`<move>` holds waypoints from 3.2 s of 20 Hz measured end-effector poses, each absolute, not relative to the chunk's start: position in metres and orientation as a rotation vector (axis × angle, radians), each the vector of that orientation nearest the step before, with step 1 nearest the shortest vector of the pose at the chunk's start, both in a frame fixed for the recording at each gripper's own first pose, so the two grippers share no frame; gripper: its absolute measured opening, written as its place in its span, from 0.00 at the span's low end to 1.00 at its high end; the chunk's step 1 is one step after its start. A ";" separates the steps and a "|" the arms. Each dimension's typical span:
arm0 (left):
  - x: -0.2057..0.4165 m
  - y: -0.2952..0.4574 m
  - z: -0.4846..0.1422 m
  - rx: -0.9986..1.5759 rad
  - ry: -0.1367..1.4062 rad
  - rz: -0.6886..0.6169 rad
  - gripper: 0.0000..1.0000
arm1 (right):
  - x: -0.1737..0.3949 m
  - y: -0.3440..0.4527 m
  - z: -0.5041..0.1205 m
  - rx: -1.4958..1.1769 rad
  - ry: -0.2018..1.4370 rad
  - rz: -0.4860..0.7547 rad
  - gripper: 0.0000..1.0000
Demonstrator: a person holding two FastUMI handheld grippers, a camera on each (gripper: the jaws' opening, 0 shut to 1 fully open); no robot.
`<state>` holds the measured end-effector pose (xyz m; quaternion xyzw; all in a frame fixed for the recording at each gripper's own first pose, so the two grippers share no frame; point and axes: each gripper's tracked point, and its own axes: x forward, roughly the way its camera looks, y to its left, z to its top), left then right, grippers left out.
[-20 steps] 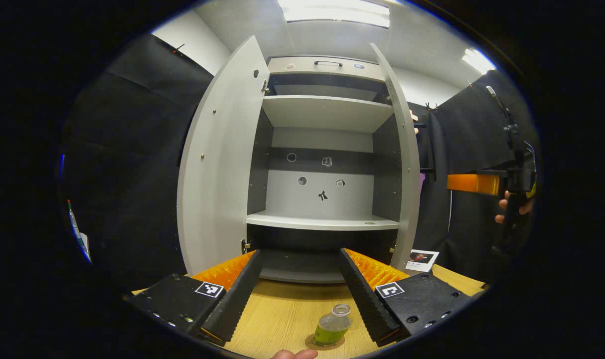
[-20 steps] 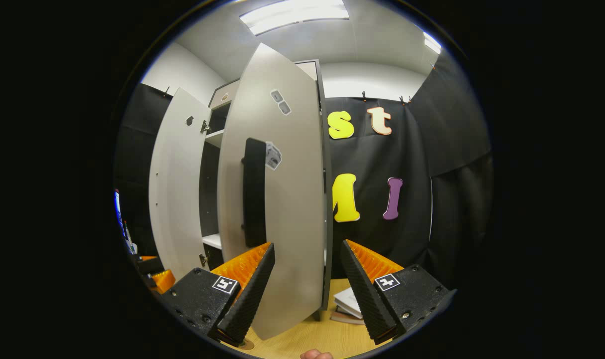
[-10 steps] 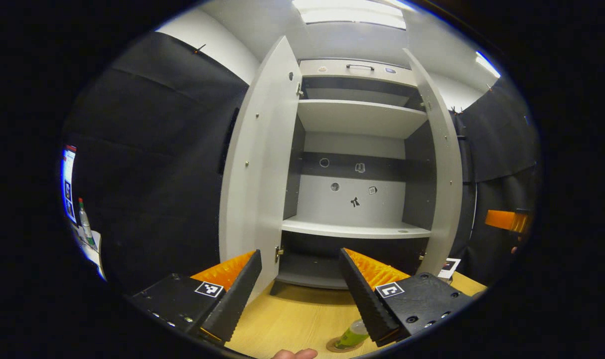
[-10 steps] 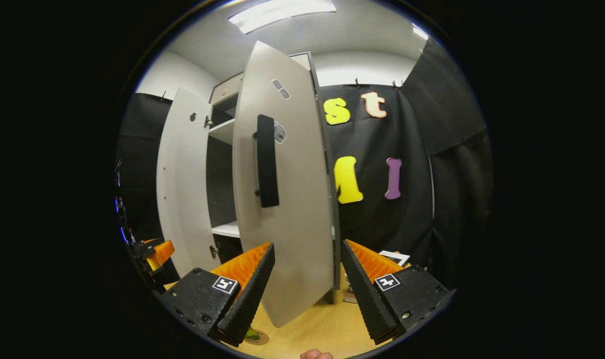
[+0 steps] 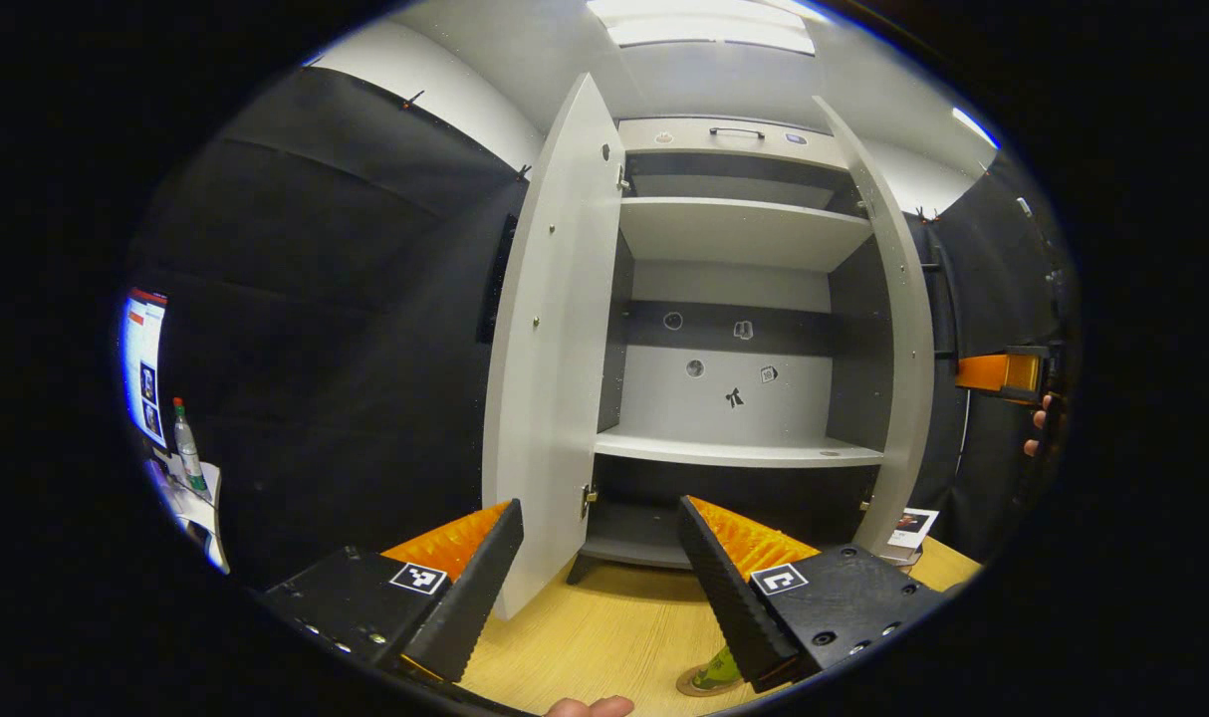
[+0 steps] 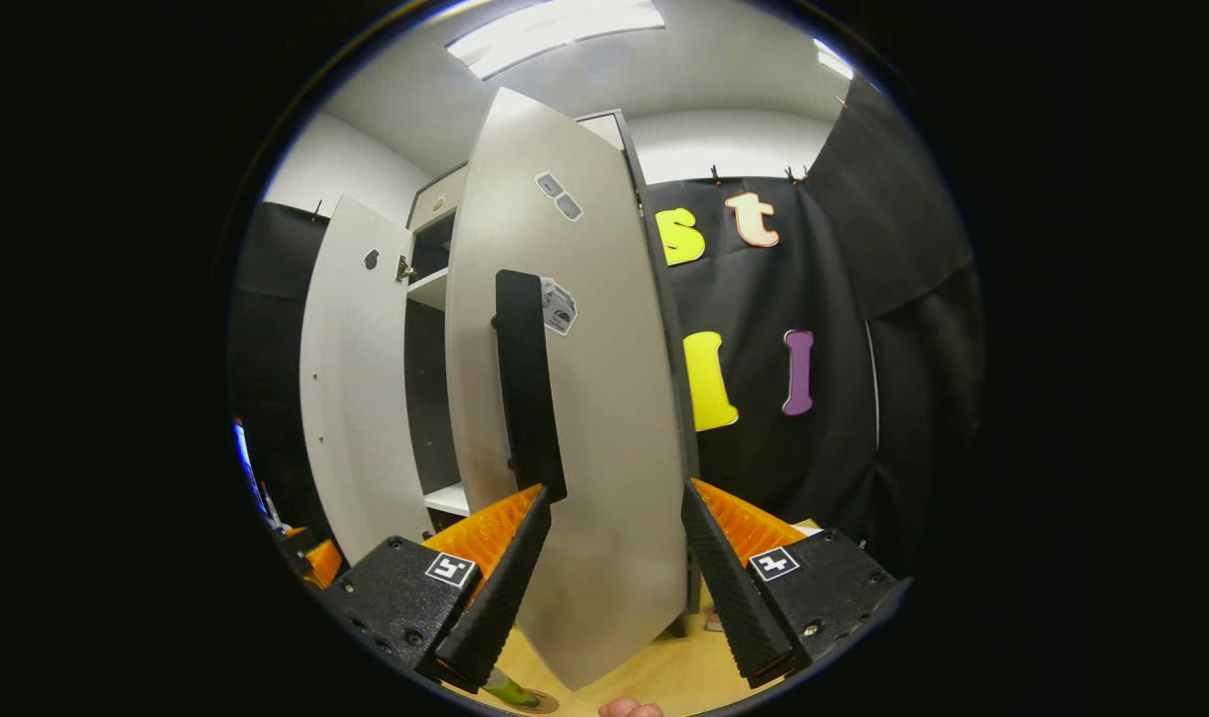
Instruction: Grasp the bottle in the cabinet with the left hand and place it on the coaster, then close the right door with the right hand and the left door with the left hand.
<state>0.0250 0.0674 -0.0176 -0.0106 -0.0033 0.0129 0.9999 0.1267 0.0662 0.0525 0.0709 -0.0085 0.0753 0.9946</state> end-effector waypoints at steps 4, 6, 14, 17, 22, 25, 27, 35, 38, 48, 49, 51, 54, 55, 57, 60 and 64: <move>0.031 0.078 -0.018 -0.022 -0.001 0.044 0.95 | 0.129 0.073 0.055 0.162 -0.023 0.167 0.82; 0.035 0.091 -0.014 -0.027 0.000 0.064 0.95 | 0.121 0.069 0.052 0.162 -0.033 0.159 0.82; 0.063 0.208 0.022 0.033 -0.018 0.342 0.95 | 0.074 0.053 -0.012 0.081 0.032 0.153 0.82; 0.075 0.248 0.047 0.024 -0.056 0.426 0.95 | 0.061 0.051 -0.038 0.046 0.093 0.157 0.82; 0.123 0.273 0.098 -0.008 -0.130 0.418 0.95 | 0.055 0.044 -0.042 0.016 0.118 0.141 0.82; 0.146 0.277 0.113 -0.010 -0.145 0.403 0.95 | 0.058 0.038 -0.039 -0.002 0.112 0.120 0.82; 0.151 0.273 0.115 0.011 -0.142 0.400 0.95 | 0.059 0.035 -0.039 -0.013 0.112 0.112 0.82; 0.154 0.248 0.102 -0.083 -0.091 0.296 0.93 | 0.065 0.033 -0.038 -0.001 0.104 0.111 0.82; 0.148 0.231 0.106 -0.081 -0.104 0.284 0.93 | 0.066 0.034 -0.035 -0.007 0.092 0.113 0.82; 0.161 0.114 0.092 -0.176 -0.029 -0.091 0.99 | 0.055 0.025 -0.035 -0.008 0.109 0.083 0.82; 0.159 0.115 0.094 -0.164 -0.042 -0.079 0.95 | 0.054 0.023 -0.034 -0.007 0.110 0.076 0.82; 0.158 0.115 0.095 -0.128 -0.059 -0.057 1.00 | 0.051 0.022 -0.032 -0.004 0.111 0.065 0.82; 0.147 0.109 0.100 -0.089 -0.075 -0.062 0.95 | 0.042 0.021 -0.030 0.002 0.105 0.058 0.82; 0.139 0.102 0.102 -0.082 -0.081 -0.073 0.95 | 0.043 0.022 -0.030 0.006 0.106 0.060 0.82; 0.117 0.082 0.098 -0.074 -0.092 -0.091 0.95 | 0.043 0.025 -0.031 0.014 0.114 0.066 0.82; 0.092 0.054 0.074 -0.071 -0.087 -0.114 0.95 | 0.038 0.035 -0.032 0.028 0.123 0.085 0.82; 0.048 0.010 0.024 -0.048 -0.044 -0.164 0.95 | 0.028 0.044 -0.032 0.078 0.110 0.081 0.83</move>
